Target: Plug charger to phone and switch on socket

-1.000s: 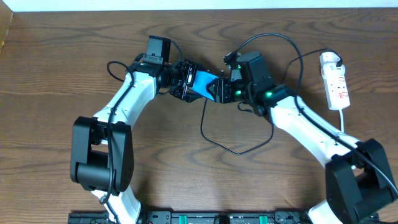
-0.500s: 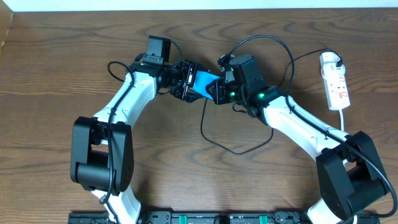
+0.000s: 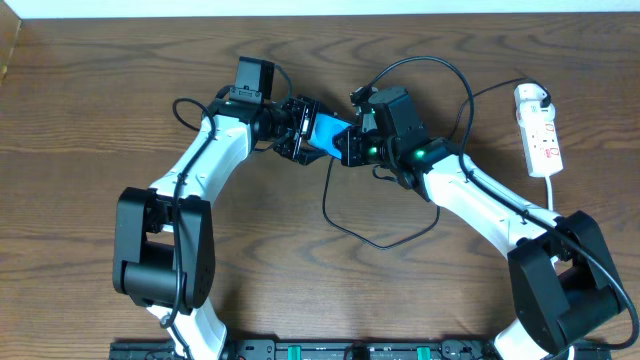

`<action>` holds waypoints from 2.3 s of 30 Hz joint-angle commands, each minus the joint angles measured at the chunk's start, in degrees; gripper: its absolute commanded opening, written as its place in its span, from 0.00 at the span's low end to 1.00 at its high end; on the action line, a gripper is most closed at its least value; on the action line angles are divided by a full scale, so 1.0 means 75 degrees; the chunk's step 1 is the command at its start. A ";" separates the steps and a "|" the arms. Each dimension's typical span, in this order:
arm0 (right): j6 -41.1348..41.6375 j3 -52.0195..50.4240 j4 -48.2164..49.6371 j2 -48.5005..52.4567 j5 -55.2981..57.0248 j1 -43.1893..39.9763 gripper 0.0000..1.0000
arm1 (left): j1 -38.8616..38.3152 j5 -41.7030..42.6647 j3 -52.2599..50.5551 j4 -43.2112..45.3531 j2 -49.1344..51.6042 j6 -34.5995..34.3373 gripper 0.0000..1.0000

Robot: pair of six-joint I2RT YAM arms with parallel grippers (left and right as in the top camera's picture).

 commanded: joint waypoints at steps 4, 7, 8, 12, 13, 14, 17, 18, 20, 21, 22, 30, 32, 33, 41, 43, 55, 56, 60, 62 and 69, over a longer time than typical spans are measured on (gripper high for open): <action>0.0236 0.0125 0.0111 0.0035 0.0020 -0.0079 0.01 | 0.0006 0.0204 0.0047 0.0012 -0.0172 -0.0041 0.79; 0.0446 0.0125 0.0236 0.0035 -0.0277 -0.0248 0.01 | 0.0006 0.0204 0.0047 0.0015 -0.0172 -0.0041 0.80; 0.0527 0.0125 0.0277 0.0035 -0.0458 -0.0347 0.01 | 0.0006 0.0207 0.0047 0.0012 -0.0172 -0.0038 0.85; 0.0941 0.0128 0.0458 0.0035 -0.0804 -0.0673 0.01 | 0.0006 0.0423 0.0047 0.0119 -0.0172 0.0140 0.92; 0.1043 0.0131 0.0545 0.0035 -0.0944 -0.0761 0.01 | 0.0006 0.0481 0.0047 0.0216 -0.0172 0.0227 0.92; 0.1131 0.0131 0.0606 0.0035 -0.1026 -0.0822 0.01 | 0.0006 0.0577 0.0047 0.0356 -0.0172 0.0338 0.92; 0.1947 0.0131 0.1151 0.0035 -0.1483 -0.1177 0.01 | 0.0006 0.1049 0.0047 0.1317 -0.0172 0.0877 0.92; 0.2119 0.0131 0.1259 0.0035 -0.1530 -0.1230 0.01 | 0.0006 0.1154 0.0047 0.1521 -0.0172 0.0921 0.92; 0.2643 0.0131 0.1582 0.0035 -0.1676 -0.1381 0.01 | 0.0006 0.1291 0.0047 0.1950 -0.0172 0.0915 0.92; 0.3045 0.0131 0.1810 0.0035 -0.1760 -0.1469 0.01 | 0.0006 0.1384 0.0047 0.2244 -0.0172 0.0915 0.92; 0.3442 0.0131 0.2046 0.0035 -0.1830 -0.1553 0.01 | 0.0006 0.1408 0.0047 0.2492 -0.0172 0.0915 0.92; 0.6872 0.0131 0.2964 0.0035 -0.1833 -0.1746 0.02 | 0.0026 0.1376 0.0047 0.3990 -0.0172 0.0495 0.86; 0.7825 0.0131 0.2964 0.0035 -0.1865 -0.1728 0.02 | 0.0035 0.1323 0.0047 0.4605 -0.0172 0.0326 0.81; 0.8154 0.0131 0.2964 0.0035 -0.1897 -0.1725 0.02 | 0.0035 0.1276 0.0047 0.4826 -0.0172 0.0297 0.78; 0.9317 0.0131 0.3972 0.0035 -0.2413 -0.1725 0.02 | 0.0041 0.0405 0.0047 0.5062 -0.0172 -0.0274 0.54; 0.9678 0.0131 0.4118 0.0035 -0.2442 -0.1719 0.02 | 0.0041 0.0309 0.0047 0.5065 -0.0172 -0.0676 0.51; 0.9990 0.0131 0.4167 0.0035 -0.2445 -0.1364 0.02 | 0.0041 0.0105 0.0047 0.5097 -0.0172 -0.1475 0.39; 0.9987 0.0131 0.4167 0.0035 -0.2451 -0.1323 0.01 | 0.0041 0.0102 0.0047 0.5100 -0.0172 -0.1478 0.38; 0.9987 0.0131 0.4162 0.0035 -0.2503 -0.1174 0.01 | 0.0041 0.0105 0.0047 0.5097 -0.0172 -0.1501 0.34; 0.9978 0.0131 0.4162 0.0035 -0.2500 -0.1134 0.01 | 0.0041 0.0111 0.0047 0.5097 -0.0172 -0.1501 0.31; 0.9978 0.0131 0.4162 0.0035 -0.2500 -0.1134 0.01 | 0.0041 0.0111 0.0047 0.5097 -0.0172 -0.1501 0.24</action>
